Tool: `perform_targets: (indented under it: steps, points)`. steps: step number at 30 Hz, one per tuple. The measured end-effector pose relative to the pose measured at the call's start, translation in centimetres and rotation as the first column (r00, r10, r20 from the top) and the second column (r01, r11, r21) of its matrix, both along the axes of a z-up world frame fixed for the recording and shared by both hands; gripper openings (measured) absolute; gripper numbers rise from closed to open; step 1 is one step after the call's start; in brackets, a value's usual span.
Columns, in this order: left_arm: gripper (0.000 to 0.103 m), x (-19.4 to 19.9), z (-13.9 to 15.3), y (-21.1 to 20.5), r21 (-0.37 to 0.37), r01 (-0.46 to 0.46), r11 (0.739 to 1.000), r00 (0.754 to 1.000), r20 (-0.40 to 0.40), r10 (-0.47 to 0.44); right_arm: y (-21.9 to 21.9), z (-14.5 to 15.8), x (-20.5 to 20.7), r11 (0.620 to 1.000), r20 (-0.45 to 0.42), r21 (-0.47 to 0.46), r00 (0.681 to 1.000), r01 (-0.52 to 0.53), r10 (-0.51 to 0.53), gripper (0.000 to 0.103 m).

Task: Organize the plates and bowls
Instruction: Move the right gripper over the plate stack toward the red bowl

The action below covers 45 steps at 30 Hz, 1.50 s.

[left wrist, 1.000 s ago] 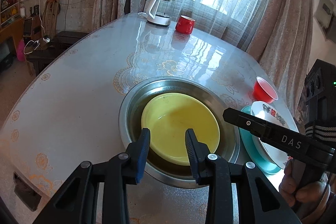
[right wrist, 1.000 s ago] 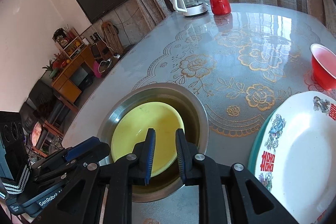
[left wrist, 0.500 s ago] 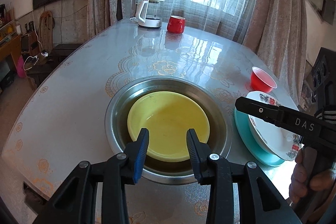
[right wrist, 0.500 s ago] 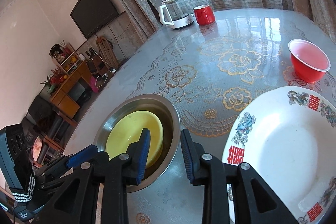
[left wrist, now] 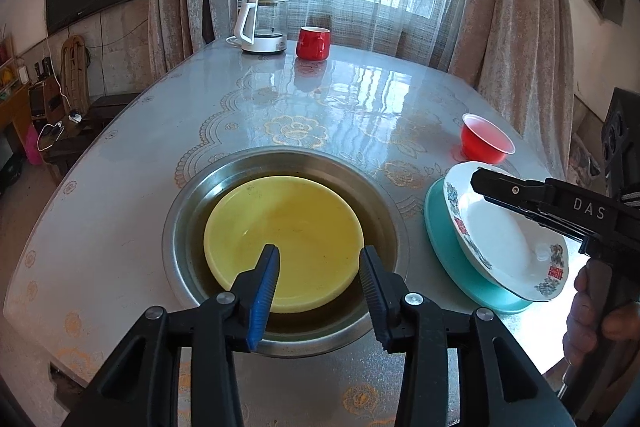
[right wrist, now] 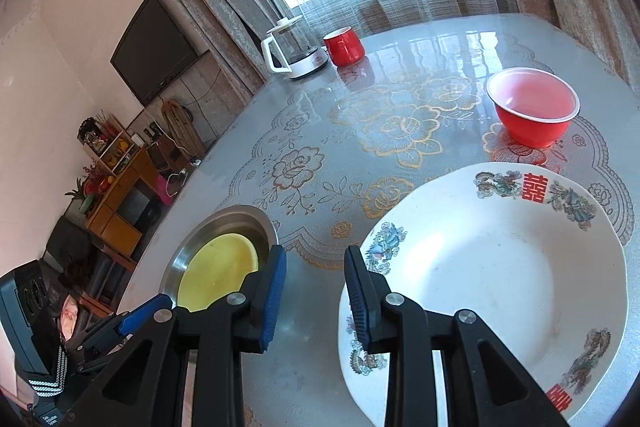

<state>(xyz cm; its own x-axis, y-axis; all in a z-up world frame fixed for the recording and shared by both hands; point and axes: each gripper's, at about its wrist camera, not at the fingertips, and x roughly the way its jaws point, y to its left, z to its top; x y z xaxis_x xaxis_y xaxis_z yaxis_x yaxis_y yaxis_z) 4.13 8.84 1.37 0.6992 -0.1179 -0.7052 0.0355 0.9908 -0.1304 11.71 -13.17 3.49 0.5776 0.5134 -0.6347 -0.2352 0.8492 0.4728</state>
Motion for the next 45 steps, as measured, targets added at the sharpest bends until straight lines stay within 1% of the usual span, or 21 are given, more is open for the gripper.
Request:
perform_targets:
  steps: [18, 28, 30, 34, 39, 45]
  points:
    - [0.047, 1.4, 0.5, -3.9, 0.029, 0.066, 0.997, 0.998, -0.014, -0.066, -6.3, -0.9, -0.4, 0.988, -0.028, 0.039, 0.988, 0.152, -0.151, 0.031]
    - [0.047, 2.4, 0.6, -6.1, 0.045, 0.096, 0.994, 0.995, -0.025, -0.095, -9.9, -1.1, -0.9, 0.965, -0.038, 0.064, 0.967, 0.254, -0.252, 0.031]
    - [0.047, 2.4, 0.6, -6.6, 0.037, 0.112, 0.993, 0.993, -0.032, -0.111, -10.5, -1.0, -1.2, 0.961, -0.037, 0.064, 0.963, 0.269, -0.268, 0.031]
    - [0.047, 2.4, 0.5, -7.2, 0.019, 0.136, 0.991, 0.99, -0.05, -0.135, -11.3, -0.6, -2.1, 0.955, -0.027, 0.06, 0.957, 0.29, -0.289, 0.031]
    - [0.047, 2.0, 0.9, -8.3, 0.02, 0.156, 0.988, 0.987, -0.032, -0.155, -12.1, -0.1, -3.1, 0.951, -0.009, 0.055, 0.952, 0.305, -0.305, 0.031]
    - [0.047, 2.5, 1.9, -9.7, 0.016, 0.19, 0.982, 0.982, -0.015, -0.189, -13.3, 0.2, -3.9, 0.944, -0.005, 0.059, 0.946, 0.324, -0.324, 0.031]
